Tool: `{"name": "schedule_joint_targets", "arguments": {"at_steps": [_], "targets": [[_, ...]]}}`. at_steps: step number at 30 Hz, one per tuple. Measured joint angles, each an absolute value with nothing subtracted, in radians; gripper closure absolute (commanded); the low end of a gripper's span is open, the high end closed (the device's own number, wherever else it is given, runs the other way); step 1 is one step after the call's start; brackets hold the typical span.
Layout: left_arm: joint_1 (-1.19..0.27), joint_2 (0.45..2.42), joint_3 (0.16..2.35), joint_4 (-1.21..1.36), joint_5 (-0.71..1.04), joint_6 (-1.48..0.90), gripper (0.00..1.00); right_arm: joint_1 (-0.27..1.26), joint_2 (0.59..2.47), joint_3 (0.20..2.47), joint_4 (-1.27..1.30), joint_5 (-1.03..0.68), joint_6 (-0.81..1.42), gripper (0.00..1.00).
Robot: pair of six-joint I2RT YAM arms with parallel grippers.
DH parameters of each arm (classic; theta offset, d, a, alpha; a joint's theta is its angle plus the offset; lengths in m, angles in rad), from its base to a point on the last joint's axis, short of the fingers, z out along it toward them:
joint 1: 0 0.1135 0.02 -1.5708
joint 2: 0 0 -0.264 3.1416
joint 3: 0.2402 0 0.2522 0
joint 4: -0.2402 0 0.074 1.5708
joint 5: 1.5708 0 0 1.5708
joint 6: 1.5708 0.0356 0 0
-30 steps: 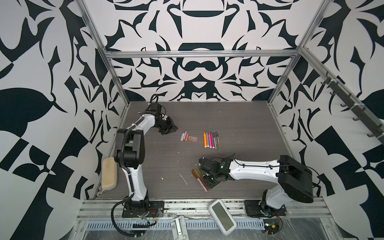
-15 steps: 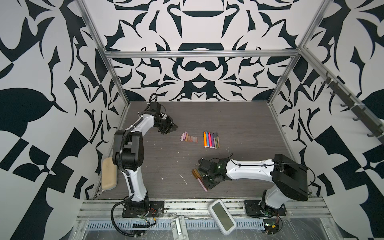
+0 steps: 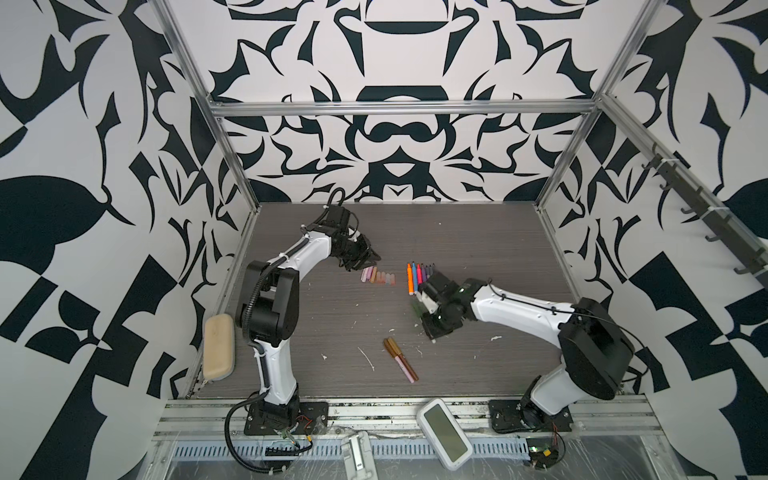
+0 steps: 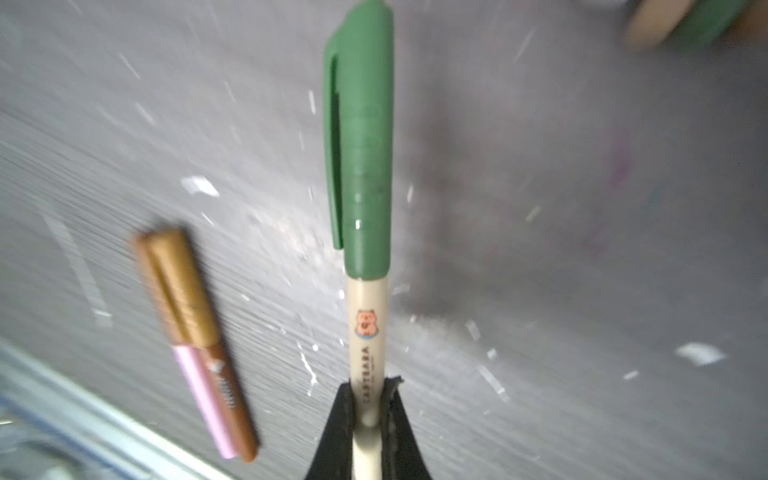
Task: Open the pen caps
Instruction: 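Raise the pen to the left gripper while it grasps the green cap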
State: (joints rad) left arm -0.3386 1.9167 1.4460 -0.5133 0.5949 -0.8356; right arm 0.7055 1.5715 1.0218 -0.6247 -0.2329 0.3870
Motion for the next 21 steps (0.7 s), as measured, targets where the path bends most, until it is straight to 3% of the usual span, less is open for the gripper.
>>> {"name": "schedule_joint_targets", "arguments": {"at_steps": [9, 21], "targets": [[-0.450, 1.920, 1.460, -0.441, 0.626, -0.921, 0.73, 0.588, 1.634, 1.296, -0.693, -0.417, 0.300, 1.00], [-0.466, 1.927, 1.476, -0.386, 0.634, -0.973, 0.73, 0.525, 1.670, 1.303, -0.706, -0.505, 0.399, 1.00]]}}
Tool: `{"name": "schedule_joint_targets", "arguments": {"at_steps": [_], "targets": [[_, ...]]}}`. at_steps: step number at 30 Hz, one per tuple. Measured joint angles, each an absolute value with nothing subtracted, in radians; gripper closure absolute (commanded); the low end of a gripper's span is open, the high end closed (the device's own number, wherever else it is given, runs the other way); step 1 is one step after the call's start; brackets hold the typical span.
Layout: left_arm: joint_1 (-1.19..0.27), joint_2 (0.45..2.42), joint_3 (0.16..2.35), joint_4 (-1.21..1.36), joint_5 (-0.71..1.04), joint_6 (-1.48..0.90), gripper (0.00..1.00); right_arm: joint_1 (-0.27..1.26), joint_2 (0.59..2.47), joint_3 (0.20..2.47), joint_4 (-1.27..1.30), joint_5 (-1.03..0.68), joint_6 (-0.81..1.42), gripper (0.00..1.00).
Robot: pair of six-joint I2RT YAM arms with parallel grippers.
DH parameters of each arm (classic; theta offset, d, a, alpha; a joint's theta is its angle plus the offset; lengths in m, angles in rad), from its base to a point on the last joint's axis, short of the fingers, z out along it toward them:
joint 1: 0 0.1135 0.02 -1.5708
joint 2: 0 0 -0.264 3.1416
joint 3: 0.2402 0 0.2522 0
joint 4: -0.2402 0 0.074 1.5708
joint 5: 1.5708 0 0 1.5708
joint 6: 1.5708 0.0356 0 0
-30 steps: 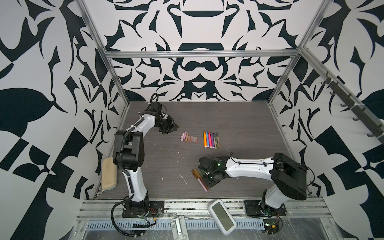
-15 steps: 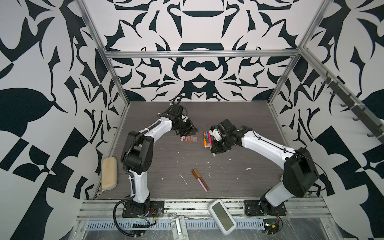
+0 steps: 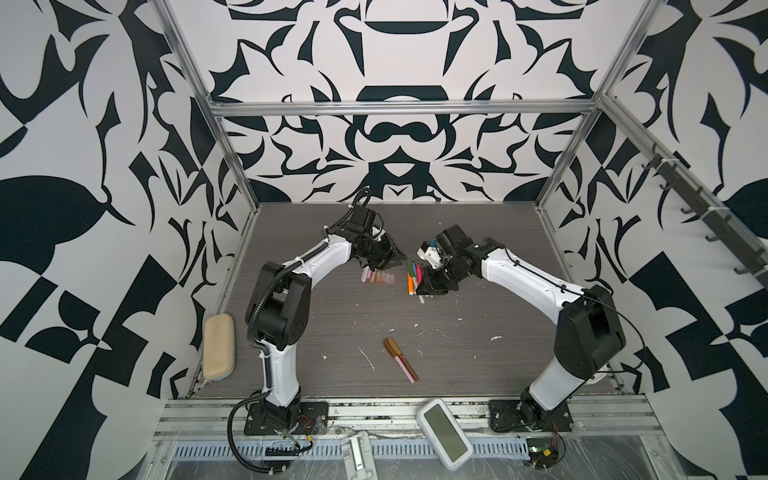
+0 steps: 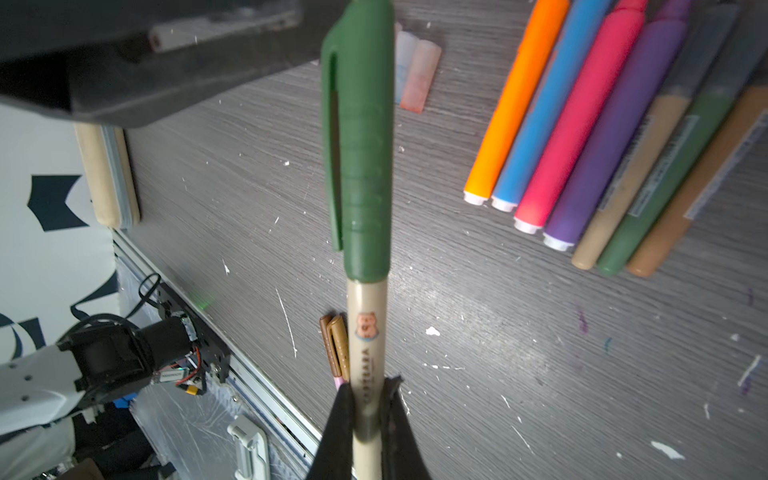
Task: Open the pen caps
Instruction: 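Raise the pen to the left gripper while it grasps the green cap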
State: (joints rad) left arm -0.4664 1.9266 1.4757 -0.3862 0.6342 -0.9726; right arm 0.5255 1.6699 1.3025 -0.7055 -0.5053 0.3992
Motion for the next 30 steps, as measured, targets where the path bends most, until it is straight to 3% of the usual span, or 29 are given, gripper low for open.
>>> {"name": "schedule_joint_targets", "arguments": {"at_steps": [20, 23, 25, 26, 28, 30], "targets": [[-0.509, 1.971, 1.488, -0.370, 0.735, -0.981, 0.73, 0.512, 1.731, 1.372, -0.698, -0.533, 0.427, 1.00], [-0.511, 1.974, 1.488, -0.370, 0.741, -0.982, 0.80, 0.512, 1.731, 1.376, -0.697, -0.542, 0.427, 1.00], [-0.511, 1.974, 1.488, -0.375, 0.730, -0.966, 0.94, 0.512, 1.731, 1.377, -0.696, -0.544, 0.427, 1.00], [-0.509, 1.979, 1.489, -0.382, 0.730, -0.971, 1.00, 0.509, 1.729, 1.379, -0.699, -0.546, 0.427, 0.93], [-0.507, 1.988, 1.496, -0.378, 0.739, -0.970, 1.00, 0.504, 1.729, 1.379, -0.696, -0.546, 0.427, 0.79], [-0.508, 1.991, 1.501, -0.380, 0.742, -0.973, 1.00, 0.504, 1.729, 1.379, -0.696, -0.547, 0.430, 0.71]]}}
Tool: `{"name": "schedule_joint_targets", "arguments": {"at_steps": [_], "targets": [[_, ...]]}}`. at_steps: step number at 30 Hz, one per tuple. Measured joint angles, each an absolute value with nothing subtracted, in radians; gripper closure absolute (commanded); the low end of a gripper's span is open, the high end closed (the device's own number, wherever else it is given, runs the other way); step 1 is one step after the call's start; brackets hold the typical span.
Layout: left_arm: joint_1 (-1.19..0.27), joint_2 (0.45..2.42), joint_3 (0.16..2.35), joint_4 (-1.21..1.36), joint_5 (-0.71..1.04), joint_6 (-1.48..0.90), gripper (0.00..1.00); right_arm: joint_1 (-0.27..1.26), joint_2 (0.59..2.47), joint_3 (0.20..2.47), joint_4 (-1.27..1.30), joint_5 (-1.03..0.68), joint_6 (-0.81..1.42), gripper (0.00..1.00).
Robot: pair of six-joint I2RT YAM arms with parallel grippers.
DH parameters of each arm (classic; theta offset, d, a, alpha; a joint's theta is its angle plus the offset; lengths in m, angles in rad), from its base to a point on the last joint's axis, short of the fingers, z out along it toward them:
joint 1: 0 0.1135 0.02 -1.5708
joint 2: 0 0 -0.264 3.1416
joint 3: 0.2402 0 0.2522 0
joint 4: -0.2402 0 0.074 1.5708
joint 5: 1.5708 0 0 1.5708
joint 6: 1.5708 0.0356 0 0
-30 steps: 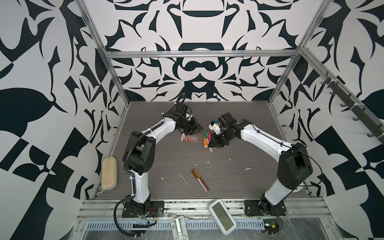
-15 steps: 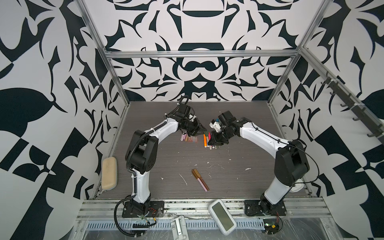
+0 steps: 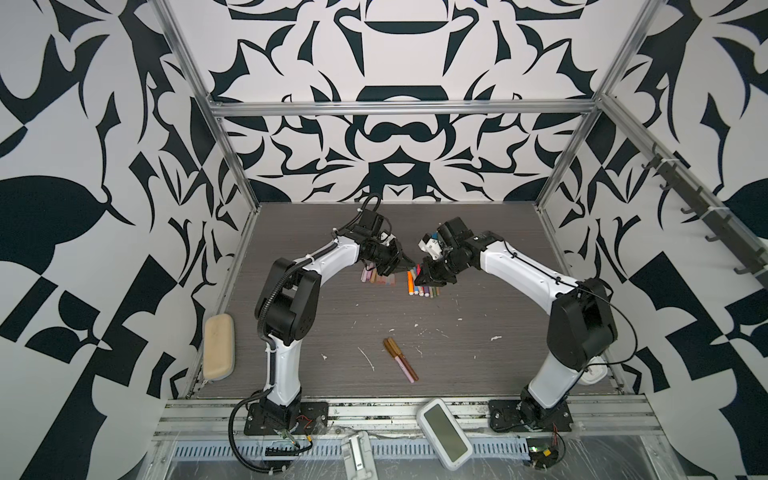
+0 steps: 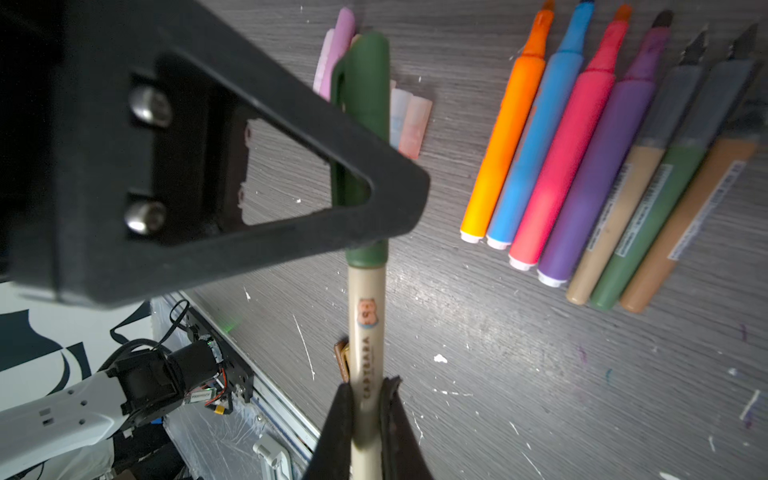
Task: Open the pen caps
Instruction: 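Raise the pen to the left gripper while it grasps the green cap, then pull the green cap off with the left gripper while the right draws back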
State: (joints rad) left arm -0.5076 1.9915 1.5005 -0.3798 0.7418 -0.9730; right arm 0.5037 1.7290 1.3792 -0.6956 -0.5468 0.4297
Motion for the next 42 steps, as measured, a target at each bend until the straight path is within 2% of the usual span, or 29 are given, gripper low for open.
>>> {"name": "schedule_joint_targets", "arguments": {"at_steps": [5, 7, 9, 11, 18, 23, 27, 31, 42], "targets": [[-0.511, 1.992, 1.532, -0.378, 0.749, -0.973, 1.00, 0.504, 1.730, 1.385, -0.692, -0.546, 0.427, 0.71], [-0.511, 1.992, 1.540, -0.378, 0.751, -0.972, 1.00, 0.504, 1.737, 1.398, -0.691, -0.546, 0.425, 0.76], [-0.510, 1.992, 1.546, -0.380, 0.752, -0.972, 1.00, 0.503, 1.753, 1.412, -0.694, -0.545, 0.424, 0.85], [-0.509, 1.993, 1.551, -0.380, 0.746, -0.968, 1.00, 0.502, 1.769, 1.421, -0.693, -0.549, 0.417, 1.00], [-0.482, 2.014, 1.602, -0.464, 0.753, -0.906, 1.00, 0.505, 1.755, 1.393, -0.667, -0.556, 0.420, 1.00], [-0.382, 2.023, 1.694, -0.674, 0.836, -0.799, 1.00, 0.553, 1.630, 1.212, -0.373, -0.553, 0.459, 1.00], [-0.139, 2.071, 1.873, -0.748, 0.629, -0.638, 1.00, 0.598, 1.475, 1.028, -0.462, -0.612, 0.509, 1.00], [0.047, 2.091, 1.908, -0.801, 0.513, -0.531, 1.00, 0.583, 1.462, 1.015, -0.509, -0.632, 0.524, 1.00], [-0.084, 2.092, 1.703, -0.851, 0.456, -0.404, 1.00, 0.448, 1.546, 1.110, -0.561, -0.621, 0.492, 1.00]]}}
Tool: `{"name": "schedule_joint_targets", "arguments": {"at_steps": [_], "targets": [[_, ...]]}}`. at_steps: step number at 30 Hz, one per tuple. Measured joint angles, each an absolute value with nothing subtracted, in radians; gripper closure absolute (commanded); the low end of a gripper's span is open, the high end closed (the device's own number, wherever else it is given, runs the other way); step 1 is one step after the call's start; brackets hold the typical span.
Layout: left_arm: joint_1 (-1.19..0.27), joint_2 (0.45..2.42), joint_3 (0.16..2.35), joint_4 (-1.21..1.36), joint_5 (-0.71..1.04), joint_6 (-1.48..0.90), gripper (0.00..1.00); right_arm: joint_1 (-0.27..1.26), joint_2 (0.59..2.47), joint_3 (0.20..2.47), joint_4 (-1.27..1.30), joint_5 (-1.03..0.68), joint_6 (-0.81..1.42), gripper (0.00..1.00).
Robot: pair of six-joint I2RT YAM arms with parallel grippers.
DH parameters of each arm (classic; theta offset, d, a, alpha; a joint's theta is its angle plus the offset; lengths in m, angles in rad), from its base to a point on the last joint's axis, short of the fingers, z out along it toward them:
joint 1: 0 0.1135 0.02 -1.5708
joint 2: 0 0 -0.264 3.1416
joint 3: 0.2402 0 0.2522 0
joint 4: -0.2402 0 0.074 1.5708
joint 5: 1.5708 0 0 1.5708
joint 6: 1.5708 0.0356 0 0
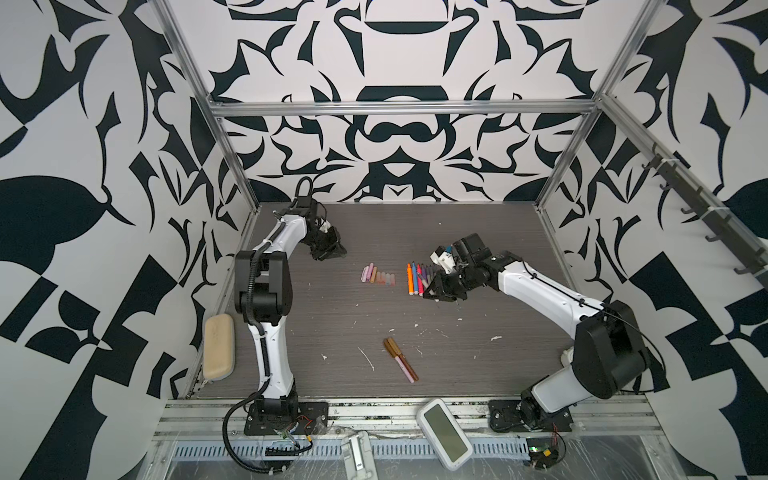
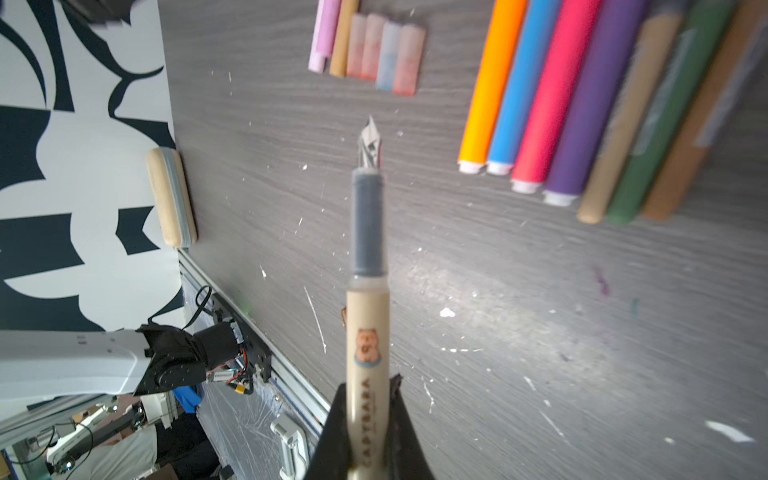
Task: Open the pen caps
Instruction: 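Pull the green cap off with the left gripper while the right draws back, then lower the green cap beside the caps while the right carries the pen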
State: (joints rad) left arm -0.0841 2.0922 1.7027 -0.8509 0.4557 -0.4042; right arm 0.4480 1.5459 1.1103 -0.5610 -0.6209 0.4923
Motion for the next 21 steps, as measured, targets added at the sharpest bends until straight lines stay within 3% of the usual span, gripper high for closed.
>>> {"name": "schedule_joint_targets", "arguments": {"at_steps": [5, 21], "targets": [[-0.098, 2.112, 1.701, -0.888, 0.378, -0.318, 1.00, 0.416, 1.590, 1.119, -0.561, -0.624, 0.490, 1.00], [-0.247, 2.257, 1.801, -0.956, 0.330, -0.208, 0.77, 0.416, 1.662, 1.215, -0.589, -0.654, 0.453, 1.00]]}}
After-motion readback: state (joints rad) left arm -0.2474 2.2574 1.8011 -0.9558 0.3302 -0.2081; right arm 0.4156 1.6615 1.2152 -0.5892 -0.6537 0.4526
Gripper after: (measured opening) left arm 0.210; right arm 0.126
